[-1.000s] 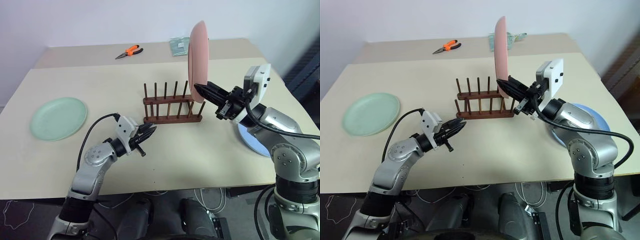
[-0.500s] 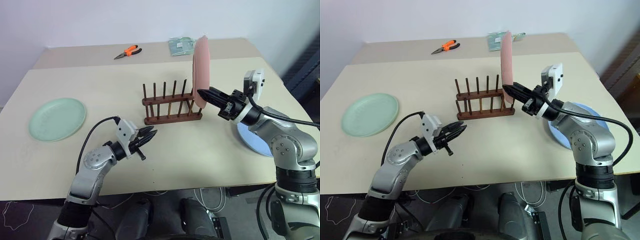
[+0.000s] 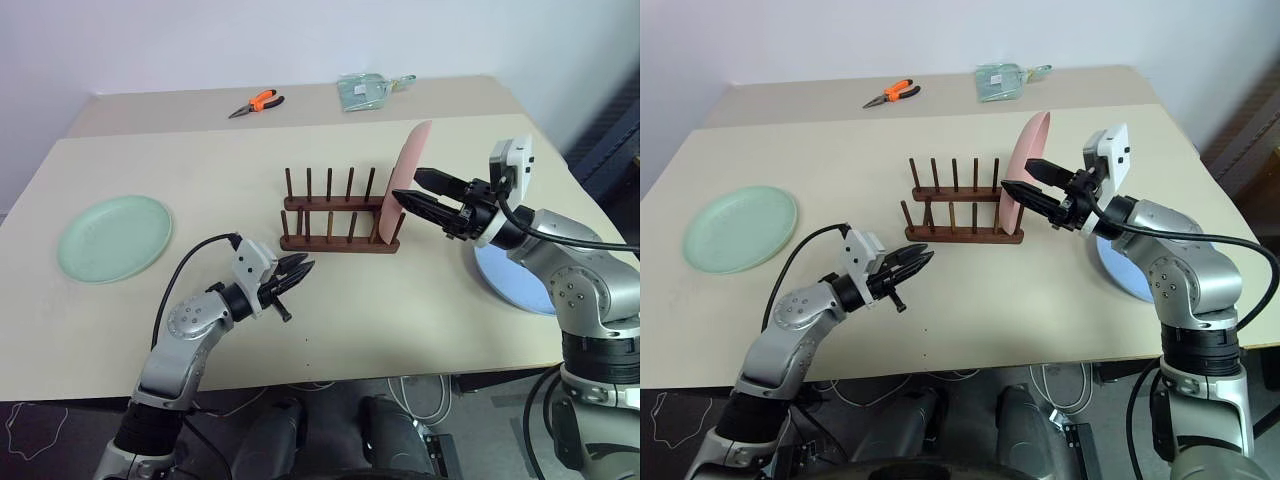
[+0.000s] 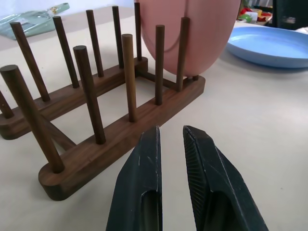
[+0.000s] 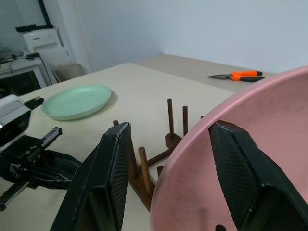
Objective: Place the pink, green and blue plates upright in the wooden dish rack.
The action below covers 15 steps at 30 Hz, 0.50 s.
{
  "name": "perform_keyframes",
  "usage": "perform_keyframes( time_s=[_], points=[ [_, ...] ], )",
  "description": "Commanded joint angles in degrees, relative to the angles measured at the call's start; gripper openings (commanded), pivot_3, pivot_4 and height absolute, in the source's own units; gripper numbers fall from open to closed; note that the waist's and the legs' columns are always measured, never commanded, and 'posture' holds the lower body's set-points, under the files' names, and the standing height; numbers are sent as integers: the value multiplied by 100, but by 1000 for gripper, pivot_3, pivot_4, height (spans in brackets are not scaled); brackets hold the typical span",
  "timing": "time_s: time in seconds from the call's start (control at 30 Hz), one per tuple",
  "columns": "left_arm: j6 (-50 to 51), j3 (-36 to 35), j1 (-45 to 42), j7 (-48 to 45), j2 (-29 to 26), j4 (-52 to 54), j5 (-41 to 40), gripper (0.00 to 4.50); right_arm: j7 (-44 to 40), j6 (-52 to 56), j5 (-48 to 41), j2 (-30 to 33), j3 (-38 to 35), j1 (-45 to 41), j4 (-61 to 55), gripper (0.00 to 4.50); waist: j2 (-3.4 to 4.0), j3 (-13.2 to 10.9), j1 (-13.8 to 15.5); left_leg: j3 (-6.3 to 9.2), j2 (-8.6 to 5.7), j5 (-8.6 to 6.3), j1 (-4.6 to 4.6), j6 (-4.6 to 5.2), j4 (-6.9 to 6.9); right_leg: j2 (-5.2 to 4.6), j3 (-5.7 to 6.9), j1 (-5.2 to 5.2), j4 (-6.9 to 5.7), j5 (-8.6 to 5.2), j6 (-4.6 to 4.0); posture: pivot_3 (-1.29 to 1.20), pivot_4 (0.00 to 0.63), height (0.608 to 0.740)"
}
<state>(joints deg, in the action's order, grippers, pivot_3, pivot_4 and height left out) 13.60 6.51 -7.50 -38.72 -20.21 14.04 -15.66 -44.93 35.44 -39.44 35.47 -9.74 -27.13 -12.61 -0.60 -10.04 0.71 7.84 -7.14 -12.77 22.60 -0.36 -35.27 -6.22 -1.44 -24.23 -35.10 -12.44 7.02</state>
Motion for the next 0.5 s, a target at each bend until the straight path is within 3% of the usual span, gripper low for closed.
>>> perform_keyframes(
  time_s=[0.03, 0.5],
  points=[
    [-29, 22, -66, -7, -18, 166, -11, 714, 74, -74, 91, 77, -48, -115, -157, 2521, 0, 0, -1, 0, 0, 0, 0, 0, 0, 0, 0, 0, 0, 0, 0, 0, 150, 739],
    [-1, 70, -21, 37, -31, 179, 11, 714, 1056, 483, 217, -469, -51, -368, 186, 2521, 0, 0, -1, 0, 0, 0, 1, 0, 1, 0, -1, -3, -1, 0, 0, 0, 150, 739]
  ],
)
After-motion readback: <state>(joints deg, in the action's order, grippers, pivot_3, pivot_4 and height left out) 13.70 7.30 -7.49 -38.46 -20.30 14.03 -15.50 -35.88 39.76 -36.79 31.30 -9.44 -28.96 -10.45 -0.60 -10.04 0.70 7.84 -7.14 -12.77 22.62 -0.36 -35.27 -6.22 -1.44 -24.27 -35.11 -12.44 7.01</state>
